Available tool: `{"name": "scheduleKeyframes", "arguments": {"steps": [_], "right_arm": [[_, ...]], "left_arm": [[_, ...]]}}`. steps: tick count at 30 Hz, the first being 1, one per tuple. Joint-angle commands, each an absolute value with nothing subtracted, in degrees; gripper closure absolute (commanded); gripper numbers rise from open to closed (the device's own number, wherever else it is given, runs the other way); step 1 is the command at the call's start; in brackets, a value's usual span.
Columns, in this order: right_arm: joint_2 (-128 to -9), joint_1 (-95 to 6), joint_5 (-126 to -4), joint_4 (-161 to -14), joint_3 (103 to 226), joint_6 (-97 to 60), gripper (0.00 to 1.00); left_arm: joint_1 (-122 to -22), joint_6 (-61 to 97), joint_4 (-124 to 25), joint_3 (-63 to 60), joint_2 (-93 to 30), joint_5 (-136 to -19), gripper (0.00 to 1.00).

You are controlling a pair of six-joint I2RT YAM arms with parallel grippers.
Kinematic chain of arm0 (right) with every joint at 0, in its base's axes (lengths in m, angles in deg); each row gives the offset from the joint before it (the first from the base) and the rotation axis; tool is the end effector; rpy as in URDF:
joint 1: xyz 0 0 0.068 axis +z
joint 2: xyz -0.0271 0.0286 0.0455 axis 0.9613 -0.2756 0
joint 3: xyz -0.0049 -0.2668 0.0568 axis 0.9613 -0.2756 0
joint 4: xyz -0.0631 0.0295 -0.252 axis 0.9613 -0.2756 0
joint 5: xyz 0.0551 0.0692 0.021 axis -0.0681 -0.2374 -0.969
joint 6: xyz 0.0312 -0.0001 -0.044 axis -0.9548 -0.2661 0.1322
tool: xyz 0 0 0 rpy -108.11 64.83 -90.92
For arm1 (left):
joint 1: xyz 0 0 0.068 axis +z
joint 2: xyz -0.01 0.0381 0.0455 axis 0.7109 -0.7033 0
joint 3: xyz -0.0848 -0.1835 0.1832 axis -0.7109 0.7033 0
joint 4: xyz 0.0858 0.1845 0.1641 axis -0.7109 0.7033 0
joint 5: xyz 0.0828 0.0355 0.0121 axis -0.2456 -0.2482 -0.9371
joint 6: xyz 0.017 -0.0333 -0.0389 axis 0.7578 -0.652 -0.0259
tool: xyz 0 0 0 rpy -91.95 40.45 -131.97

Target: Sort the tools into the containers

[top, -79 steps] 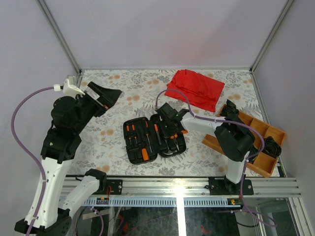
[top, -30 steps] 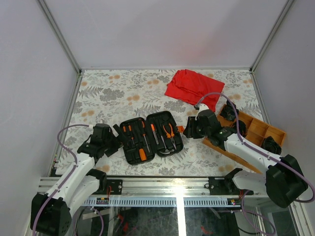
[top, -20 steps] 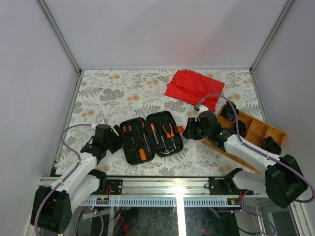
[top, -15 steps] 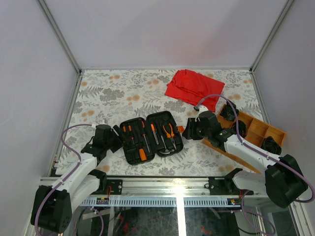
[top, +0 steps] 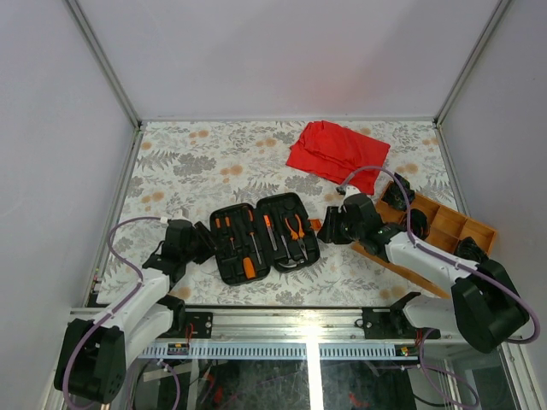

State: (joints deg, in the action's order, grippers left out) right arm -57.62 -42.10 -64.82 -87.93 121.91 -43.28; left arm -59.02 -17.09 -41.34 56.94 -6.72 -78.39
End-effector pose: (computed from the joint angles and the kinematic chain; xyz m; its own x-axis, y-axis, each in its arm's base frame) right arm 0.2081 0.1349 0.1950 -0.7622 0.1337 -0.6334 -0.2477 0.8437 0.4762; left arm 0.1592 -0.0436 0.1446 -0.6919 -0.5685 -0.4451 -0.2505 0.7672 -0.5904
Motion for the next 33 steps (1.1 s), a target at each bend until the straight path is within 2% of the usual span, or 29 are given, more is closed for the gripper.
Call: {"name": "scheduleKeyframes", "arguments": {"steps": [1, 9, 17, 26, 33], "right_arm": [[-59.04, -42.79, -63.87, -86.08, 121.4, -44.69, 0.58], [-63.31, -42.8, -60.16, -89.19, 123.32, -42.79, 0.64], [-66.36, -42.8, -57.63, -91.21, 125.29, -40.56, 0.64], [-69.81, -42.8, -76.27, -84.1, 125.46, -37.55, 0.65], [-71.56, -42.7, -79.57, -81.99, 125.1, -38.47, 0.67]], "left_arm": [[-58.84, -17.56, -49.46, 57.43, -5.12, -74.6, 0.59], [-58.84, -17.17, -50.17, 57.1, -5.24, -72.74, 0.6], [-58.83, -16.99, -50.25, 56.46, -5.67, -72.0, 0.6], [-58.82, -16.48, -49.23, 54.05, -5.59, -69.7, 0.6], [-58.93, -15.75, -46.54, 50.38, -2.99, -65.48, 0.56]]}}
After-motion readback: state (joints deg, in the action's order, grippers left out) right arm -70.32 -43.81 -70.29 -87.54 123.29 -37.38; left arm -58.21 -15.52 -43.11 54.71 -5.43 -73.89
